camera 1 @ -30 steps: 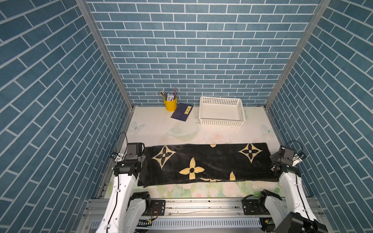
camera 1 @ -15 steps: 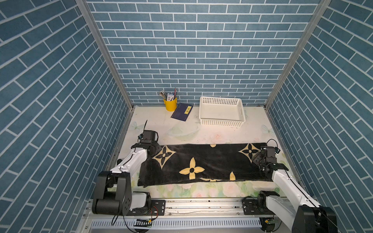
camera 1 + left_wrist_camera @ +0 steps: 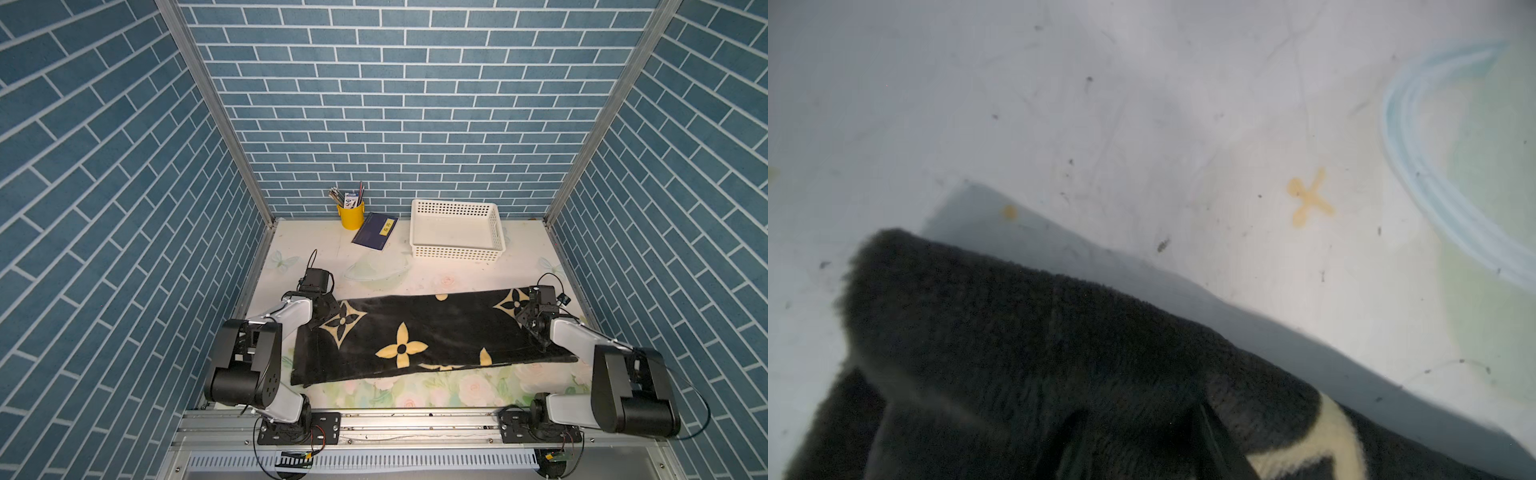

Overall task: Roll up the pillowcase
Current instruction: Adjust the pillowcase at the center of the board.

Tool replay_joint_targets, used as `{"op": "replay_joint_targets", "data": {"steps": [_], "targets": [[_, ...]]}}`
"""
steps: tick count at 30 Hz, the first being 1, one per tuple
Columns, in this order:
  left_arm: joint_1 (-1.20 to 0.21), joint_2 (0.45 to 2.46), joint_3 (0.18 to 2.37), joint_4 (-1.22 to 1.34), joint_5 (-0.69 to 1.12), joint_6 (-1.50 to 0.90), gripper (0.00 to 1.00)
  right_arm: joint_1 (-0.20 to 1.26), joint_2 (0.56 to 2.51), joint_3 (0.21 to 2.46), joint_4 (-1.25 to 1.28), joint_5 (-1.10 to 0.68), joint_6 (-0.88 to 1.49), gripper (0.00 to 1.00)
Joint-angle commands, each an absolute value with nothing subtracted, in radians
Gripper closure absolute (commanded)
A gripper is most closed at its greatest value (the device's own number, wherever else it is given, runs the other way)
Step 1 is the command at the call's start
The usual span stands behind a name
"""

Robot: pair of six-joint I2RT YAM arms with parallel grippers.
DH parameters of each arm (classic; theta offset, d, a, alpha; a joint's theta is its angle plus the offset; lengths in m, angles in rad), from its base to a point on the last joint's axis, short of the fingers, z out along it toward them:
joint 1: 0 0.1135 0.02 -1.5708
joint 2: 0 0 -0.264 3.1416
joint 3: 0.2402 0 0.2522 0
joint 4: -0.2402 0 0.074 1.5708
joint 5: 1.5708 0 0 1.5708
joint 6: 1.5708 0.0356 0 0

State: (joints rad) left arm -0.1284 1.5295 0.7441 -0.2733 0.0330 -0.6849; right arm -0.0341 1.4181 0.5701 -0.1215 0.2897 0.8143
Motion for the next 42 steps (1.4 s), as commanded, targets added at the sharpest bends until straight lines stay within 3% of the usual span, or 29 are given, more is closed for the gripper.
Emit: {"op": "replay_joint_targets", "data": {"steps": [1,8,15,18,29,34,42], "targets": [[-0.177,1.562,0.733,-0.261,0.087,-0.703,0.57,-0.101,1.578,0.631,-0.047,0.255,0.827,0.28],[-0.329,1.558,0.758,-0.255,0.154,-0.73,0.57,-0.11,1.916,1.025,-0.048,0.198,0.753,0.28],[-0.36,1.471,0.71,-0.312,0.175,-0.728,0.57,-0.037,2.243,1.478,-0.114,0.033,0.658,0.29],[-0.359,1.384,0.748,-0.371,0.156,-0.701,0.52,0.026,2.369,1.691,-0.203,-0.007,0.615,0.29],[-0.347,1.281,0.802,-0.453,0.168,-0.599,0.42,0.137,2.604,2.094,-0.283,-0.183,0.525,0.25],[-0.317,1.379,0.864,-0.459,0.138,-0.474,0.41,0.137,2.511,2.121,-0.356,-0.121,0.472,0.18],[-0.305,1.577,0.927,-0.37,0.19,-0.372,0.43,0.136,2.016,1.577,-0.238,0.047,0.457,0.14]]}}
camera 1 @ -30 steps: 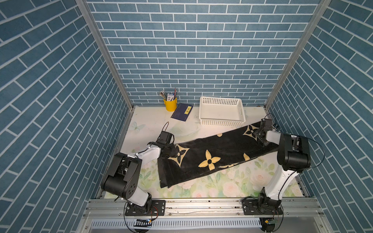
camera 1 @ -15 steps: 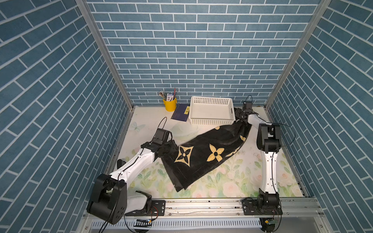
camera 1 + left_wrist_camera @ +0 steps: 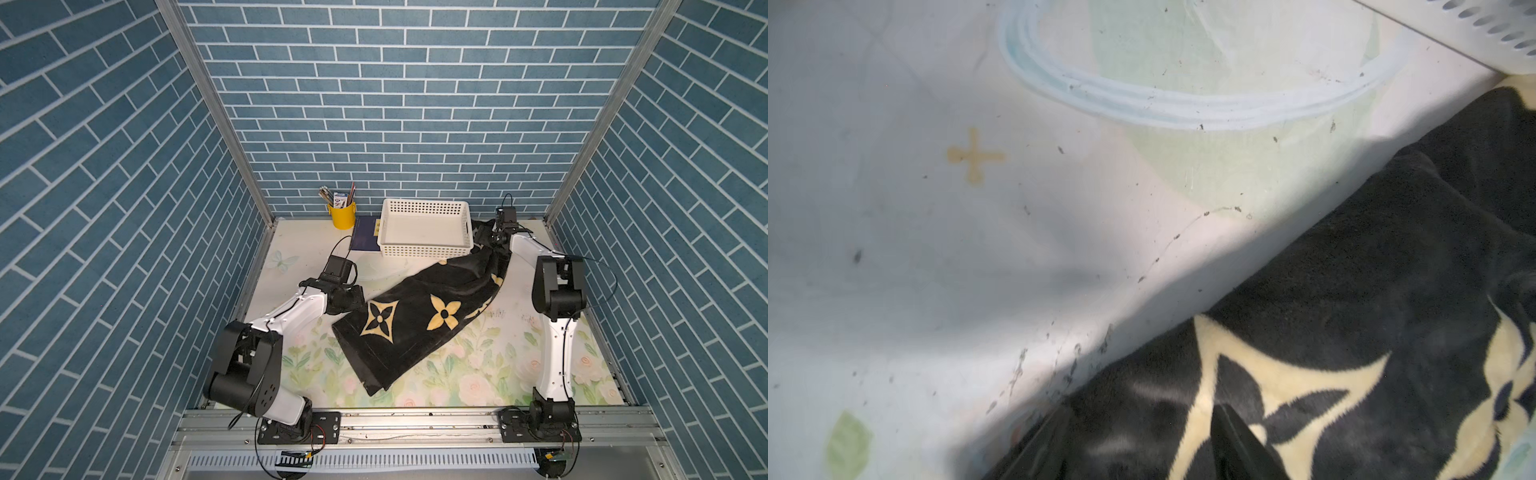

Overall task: Roll up the pillowcase
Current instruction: Adjust the pillowcase at the center of the board.

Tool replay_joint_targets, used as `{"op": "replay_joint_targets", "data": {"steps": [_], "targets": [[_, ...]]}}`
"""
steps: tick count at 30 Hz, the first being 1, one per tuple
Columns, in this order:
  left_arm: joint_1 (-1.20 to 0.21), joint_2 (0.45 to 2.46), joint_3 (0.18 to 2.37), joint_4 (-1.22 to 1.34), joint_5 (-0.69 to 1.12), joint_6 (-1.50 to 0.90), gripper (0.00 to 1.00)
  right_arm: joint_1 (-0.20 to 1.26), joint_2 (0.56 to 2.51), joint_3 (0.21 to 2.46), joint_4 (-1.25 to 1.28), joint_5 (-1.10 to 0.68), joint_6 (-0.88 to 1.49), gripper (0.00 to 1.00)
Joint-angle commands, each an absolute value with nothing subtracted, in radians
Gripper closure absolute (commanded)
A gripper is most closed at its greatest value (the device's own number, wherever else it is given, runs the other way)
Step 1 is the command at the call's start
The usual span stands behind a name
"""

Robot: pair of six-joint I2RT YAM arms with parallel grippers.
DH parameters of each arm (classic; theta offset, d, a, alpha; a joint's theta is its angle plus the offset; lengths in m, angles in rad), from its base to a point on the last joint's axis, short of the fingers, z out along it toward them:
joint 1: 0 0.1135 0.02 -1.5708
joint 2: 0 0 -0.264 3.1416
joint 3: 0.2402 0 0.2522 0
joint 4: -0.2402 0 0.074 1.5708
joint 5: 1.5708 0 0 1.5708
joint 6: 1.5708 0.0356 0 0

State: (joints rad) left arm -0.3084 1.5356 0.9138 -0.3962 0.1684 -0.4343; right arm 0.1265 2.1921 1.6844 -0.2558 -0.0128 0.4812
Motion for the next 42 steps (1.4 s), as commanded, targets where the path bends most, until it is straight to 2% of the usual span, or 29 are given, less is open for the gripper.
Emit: {"op": "replay_joint_targets", "data": {"steps": [1,5,9,13,19,27,31,34,38,42], "targets": [[-0.305,1.594,0.927,-0.363,0.193,-0.367,0.44,0.137,1.967,1.506,-0.224,0.044,0.463,0.14],[-0.305,1.659,0.927,-0.334,0.214,-0.358,0.45,0.143,1.79,1.228,-0.154,-0.009,0.509,0.18],[-0.308,1.719,0.911,-0.315,0.252,-0.361,0.47,0.169,1.706,1.016,-0.048,-0.106,0.556,0.29],[-0.33,1.74,0.879,-0.296,0.291,-0.389,0.5,0.178,1.763,0.953,-0.015,-0.146,0.566,0.33],[-0.441,1.699,0.82,-0.217,0.346,-0.505,0.51,0.106,1.814,0.948,-0.035,-0.081,0.509,0.39],[-0.61,1.702,0.875,-0.11,0.408,-0.66,0.5,-0.113,1.904,1.047,-0.047,-0.124,0.463,0.41],[-0.643,1.702,0.961,-0.154,0.428,-0.637,0.4,-0.128,1.947,1.182,-0.089,-0.089,0.414,0.38],[-0.644,1.683,0.997,-0.252,0.372,-0.565,0.35,-0.128,1.941,1.262,-0.127,-0.081,0.404,0.35],[-0.644,1.675,1.001,-0.359,0.332,-0.458,0.34,-0.105,1.814,1.207,-0.14,-0.089,0.452,0.28],[-0.647,1.666,0.961,-0.398,0.349,-0.387,0.34,-0.033,1.612,1.011,-0.16,-0.056,0.502,0.28]]}}
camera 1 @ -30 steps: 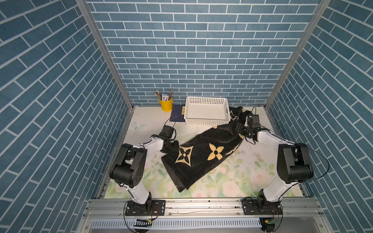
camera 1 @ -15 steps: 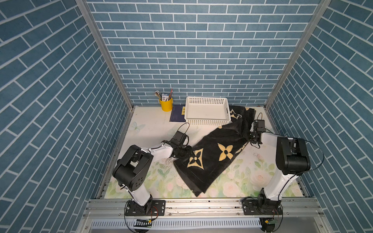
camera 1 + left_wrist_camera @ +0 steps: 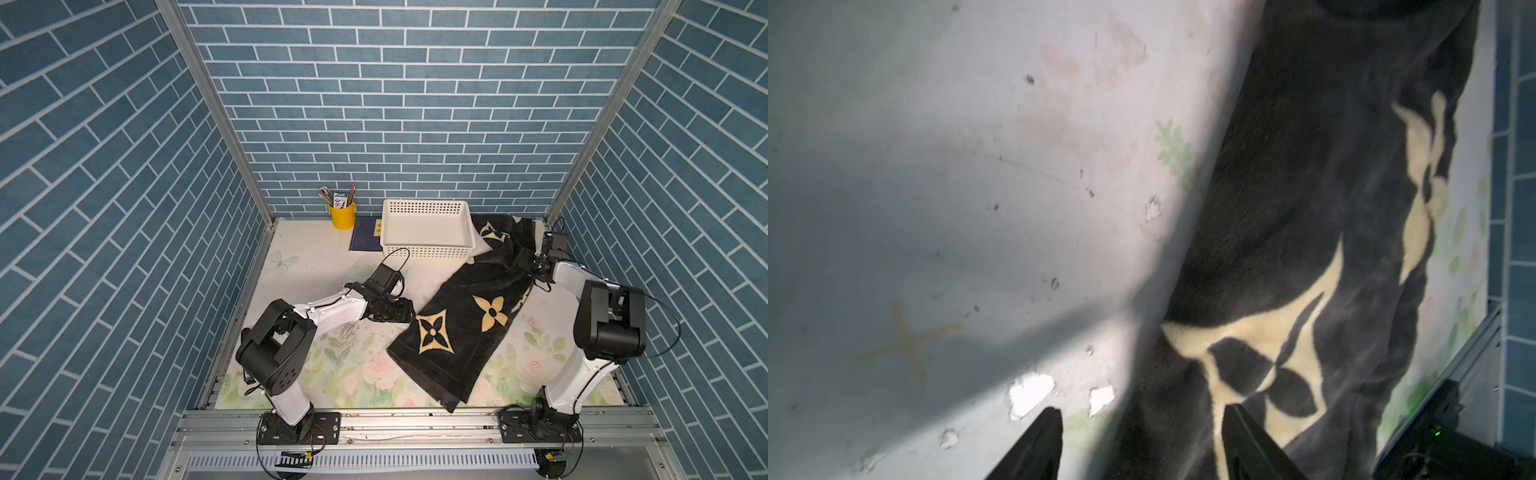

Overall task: Roll up the pillowcase
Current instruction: Adjust the pillowcase at the center of the board, then roll the pillowcase at the center of the board.

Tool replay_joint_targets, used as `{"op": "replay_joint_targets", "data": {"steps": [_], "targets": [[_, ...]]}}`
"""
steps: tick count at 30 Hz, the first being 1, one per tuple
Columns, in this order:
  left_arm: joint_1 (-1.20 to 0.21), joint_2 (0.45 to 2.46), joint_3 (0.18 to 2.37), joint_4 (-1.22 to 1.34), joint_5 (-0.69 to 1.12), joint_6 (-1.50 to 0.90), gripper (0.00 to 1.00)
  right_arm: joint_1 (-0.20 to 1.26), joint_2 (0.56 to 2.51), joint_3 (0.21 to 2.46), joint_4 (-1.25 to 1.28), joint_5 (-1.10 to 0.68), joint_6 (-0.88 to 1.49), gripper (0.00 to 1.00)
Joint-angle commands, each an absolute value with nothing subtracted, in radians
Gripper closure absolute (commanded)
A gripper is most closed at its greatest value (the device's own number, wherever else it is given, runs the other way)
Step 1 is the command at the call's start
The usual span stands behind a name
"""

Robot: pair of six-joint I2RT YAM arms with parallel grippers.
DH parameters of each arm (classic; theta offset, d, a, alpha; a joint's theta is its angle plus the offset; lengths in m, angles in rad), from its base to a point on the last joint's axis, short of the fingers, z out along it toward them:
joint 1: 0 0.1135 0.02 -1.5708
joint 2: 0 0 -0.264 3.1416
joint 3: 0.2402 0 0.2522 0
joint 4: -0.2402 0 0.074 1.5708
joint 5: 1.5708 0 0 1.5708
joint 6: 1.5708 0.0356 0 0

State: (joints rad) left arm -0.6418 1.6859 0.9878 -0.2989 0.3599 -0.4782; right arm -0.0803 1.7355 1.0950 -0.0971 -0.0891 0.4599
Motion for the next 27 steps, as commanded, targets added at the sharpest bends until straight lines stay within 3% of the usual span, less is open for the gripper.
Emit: {"op": "replay_joint_targets", "data": {"steps": [1,9,15,20,27], "targets": [[-0.649,1.667,0.95,-0.408,0.346,-0.371,0.34,-0.005,1.553,0.95,-0.171,-0.047,0.52,0.29],[-0.658,1.664,0.934,-0.428,0.368,-0.318,0.42,0.275,1.12,0.561,-0.327,-0.034,0.733,0.35],[-0.682,1.662,0.945,-0.423,0.357,-0.311,0.42,0.555,0.85,0.4,-0.441,-0.001,1.01,0.48],[-0.699,1.667,0.962,-0.426,0.348,-0.311,0.42,0.839,0.823,0.364,-0.462,0.069,1.23,0.53],[-0.727,1.645,0.962,-0.443,0.317,-0.311,0.42,1.139,0.95,0.398,-0.476,0.129,1.429,0.53]]}}
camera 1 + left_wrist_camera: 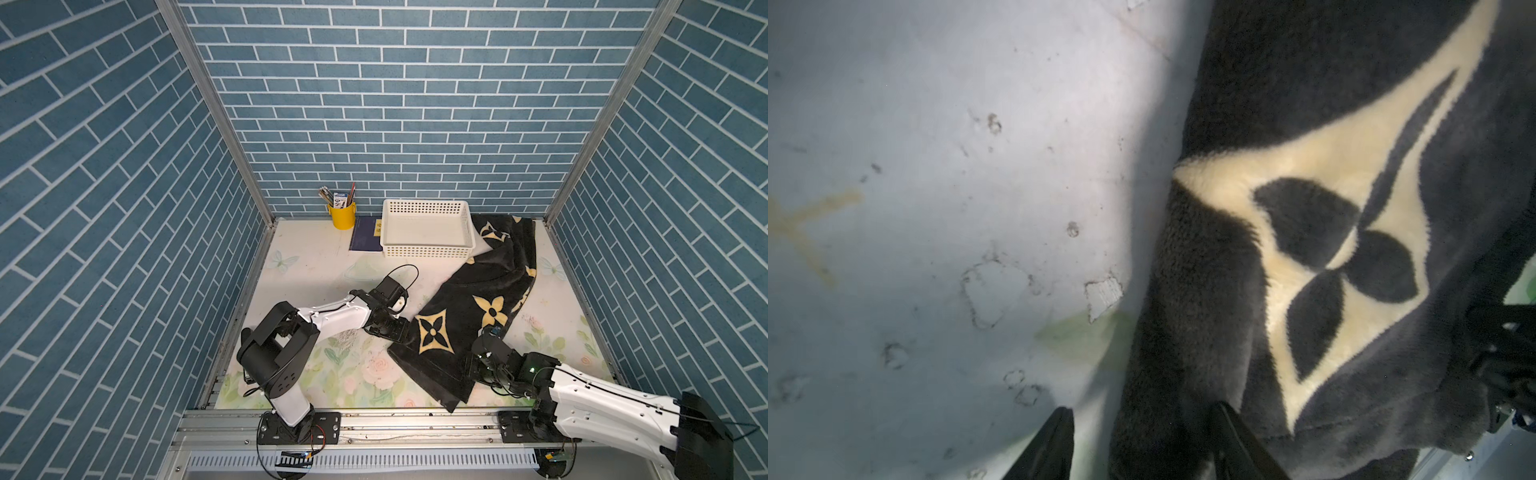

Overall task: Roll up the pillowcase
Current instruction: Roll the pillowcase at the center of the board.

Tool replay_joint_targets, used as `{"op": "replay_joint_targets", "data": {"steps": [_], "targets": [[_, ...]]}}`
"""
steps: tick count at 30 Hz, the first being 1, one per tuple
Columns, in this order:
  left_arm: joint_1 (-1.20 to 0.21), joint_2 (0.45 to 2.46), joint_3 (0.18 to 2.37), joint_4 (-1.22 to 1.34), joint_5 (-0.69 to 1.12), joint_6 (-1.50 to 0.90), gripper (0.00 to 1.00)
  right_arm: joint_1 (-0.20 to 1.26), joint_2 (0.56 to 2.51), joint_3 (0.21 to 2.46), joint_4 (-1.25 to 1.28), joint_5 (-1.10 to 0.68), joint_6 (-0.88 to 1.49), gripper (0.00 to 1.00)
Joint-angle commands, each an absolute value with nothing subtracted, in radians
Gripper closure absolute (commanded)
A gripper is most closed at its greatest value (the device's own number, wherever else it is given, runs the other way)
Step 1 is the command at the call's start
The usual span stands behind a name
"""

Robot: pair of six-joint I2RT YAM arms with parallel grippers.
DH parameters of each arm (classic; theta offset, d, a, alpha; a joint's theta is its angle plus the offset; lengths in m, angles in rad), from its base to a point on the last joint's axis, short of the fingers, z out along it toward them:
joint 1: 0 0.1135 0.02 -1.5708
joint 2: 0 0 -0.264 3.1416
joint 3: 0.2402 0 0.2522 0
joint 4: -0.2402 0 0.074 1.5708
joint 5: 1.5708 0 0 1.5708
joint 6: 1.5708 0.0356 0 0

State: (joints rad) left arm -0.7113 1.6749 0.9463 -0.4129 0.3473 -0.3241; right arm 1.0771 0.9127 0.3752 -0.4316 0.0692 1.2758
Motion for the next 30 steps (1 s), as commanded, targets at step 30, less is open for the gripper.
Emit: {"op": "replay_joint_targets", "data": {"steps": [30], "targets": [[-0.788,1.602,0.902,-0.432,0.301,-0.325,0.51,1.421,1.088,0.449,-0.529,0.121,1.63,0.74]]}}
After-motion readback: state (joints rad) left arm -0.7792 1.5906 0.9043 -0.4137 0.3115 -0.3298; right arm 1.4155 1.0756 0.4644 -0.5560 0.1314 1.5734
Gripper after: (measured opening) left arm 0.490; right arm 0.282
